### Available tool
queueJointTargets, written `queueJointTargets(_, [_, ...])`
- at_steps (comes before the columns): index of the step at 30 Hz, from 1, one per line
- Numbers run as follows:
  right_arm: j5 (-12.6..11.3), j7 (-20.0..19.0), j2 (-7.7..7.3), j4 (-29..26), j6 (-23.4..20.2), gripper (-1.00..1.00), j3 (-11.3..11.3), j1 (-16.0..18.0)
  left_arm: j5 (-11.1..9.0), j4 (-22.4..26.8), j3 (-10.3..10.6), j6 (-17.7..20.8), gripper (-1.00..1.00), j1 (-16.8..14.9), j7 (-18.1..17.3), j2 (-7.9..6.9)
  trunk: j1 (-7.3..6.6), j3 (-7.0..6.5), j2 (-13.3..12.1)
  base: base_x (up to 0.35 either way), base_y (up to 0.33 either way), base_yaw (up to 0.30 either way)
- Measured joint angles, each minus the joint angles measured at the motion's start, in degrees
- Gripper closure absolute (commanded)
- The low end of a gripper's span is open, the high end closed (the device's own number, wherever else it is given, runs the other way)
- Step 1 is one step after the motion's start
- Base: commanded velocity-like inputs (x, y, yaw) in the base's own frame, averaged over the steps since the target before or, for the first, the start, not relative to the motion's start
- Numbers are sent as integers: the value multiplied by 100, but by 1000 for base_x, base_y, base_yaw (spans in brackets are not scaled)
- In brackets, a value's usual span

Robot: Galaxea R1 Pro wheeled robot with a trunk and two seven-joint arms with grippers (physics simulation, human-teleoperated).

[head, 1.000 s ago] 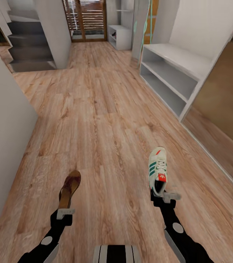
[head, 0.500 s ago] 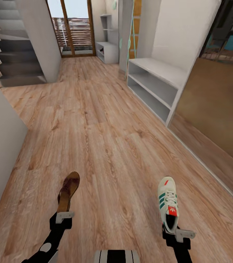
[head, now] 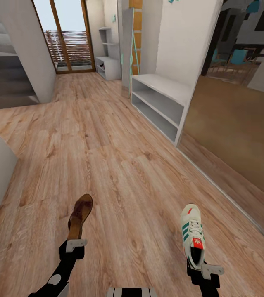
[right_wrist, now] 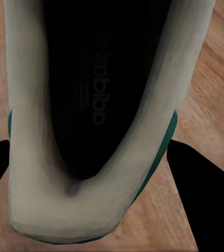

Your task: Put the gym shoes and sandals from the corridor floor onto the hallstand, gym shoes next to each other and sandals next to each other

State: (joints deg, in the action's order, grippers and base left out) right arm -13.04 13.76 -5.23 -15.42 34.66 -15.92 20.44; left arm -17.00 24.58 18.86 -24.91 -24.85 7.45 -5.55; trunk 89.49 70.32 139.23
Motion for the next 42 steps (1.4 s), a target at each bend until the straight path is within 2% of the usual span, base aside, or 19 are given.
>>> queueJointTargets(9, [8,0,6,2,0,100,-11,0,-1,0,5,5,100,0,0,29,-198,-230,-361,0,0,-196])
queueJointTargets(16, [8,-1,8,3,9,100,-17,1,-2,3,-3,5,100,1,0,42,-352,-415,-642,0,0,-50])
queueJointTargets(27, [4,-1,1,38,9,100,-17,0,-4,10,8,4,100,18,0,51,-352,-515,-643,15,0,-1])
queueJointTargets(37, [-6,6,0,48,9,100,-10,0,-10,10,3,7,100,19,-3,88,-355,-567,-643,297,0,1])
queueJointTargets(42, [-7,7,6,49,10,100,-9,1,-16,12,1,13,100,21,6,94,-355,-569,-643,337,0,155])
